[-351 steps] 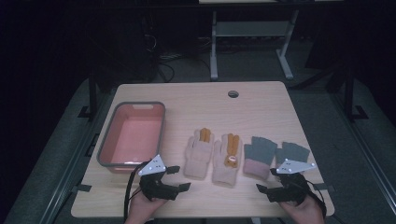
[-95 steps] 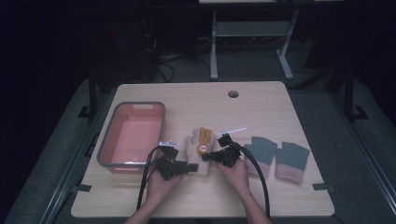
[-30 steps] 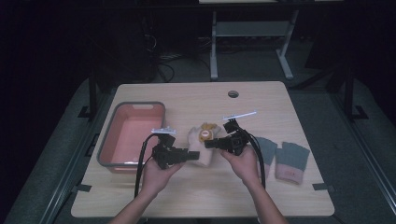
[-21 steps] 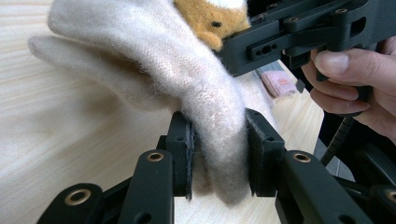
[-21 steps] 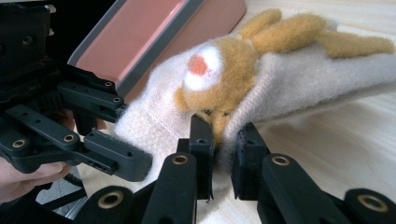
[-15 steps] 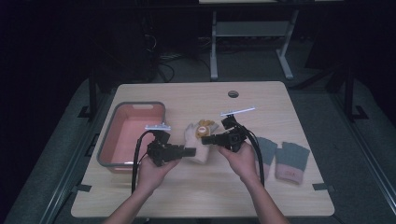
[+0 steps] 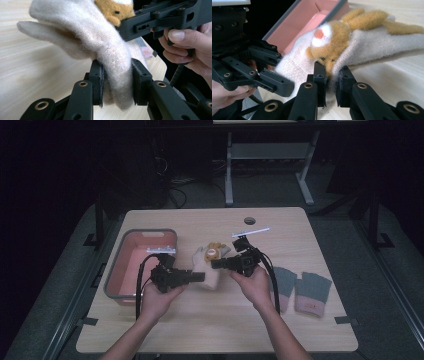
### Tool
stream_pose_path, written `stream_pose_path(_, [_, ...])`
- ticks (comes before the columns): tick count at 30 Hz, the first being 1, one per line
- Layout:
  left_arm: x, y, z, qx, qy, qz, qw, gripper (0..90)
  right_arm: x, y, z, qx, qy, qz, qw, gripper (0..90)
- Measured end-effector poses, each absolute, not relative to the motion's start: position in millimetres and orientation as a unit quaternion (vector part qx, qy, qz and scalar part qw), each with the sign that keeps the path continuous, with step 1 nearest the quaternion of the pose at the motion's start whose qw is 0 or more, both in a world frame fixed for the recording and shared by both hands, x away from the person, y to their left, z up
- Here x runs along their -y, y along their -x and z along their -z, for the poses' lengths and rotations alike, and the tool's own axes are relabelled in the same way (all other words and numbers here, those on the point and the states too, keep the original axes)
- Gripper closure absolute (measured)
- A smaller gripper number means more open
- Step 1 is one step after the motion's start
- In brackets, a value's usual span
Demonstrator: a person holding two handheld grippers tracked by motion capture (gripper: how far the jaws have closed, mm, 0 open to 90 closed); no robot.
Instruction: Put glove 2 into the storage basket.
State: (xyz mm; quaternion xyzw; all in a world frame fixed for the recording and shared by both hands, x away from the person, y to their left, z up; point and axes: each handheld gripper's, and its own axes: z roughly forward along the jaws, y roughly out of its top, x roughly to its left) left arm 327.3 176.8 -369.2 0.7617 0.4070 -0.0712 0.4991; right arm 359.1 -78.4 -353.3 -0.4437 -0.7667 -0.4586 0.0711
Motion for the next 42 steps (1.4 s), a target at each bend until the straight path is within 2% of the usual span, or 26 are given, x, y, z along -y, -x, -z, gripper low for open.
stream_pose_path(23, [-217, -333, 339, -0.417, -0.749, 0.054, 0.512, 66.4, 37, -377, 319, 0.782, 0.415, 0.461, 0.067, 80.5])
stream_pose_path(42, [-249, -332, 328, -0.425, -0.739, 0.034, 0.521, 66.4, 4, -385, 303, 0.791, 0.398, 0.459, 0.069, 80.5])
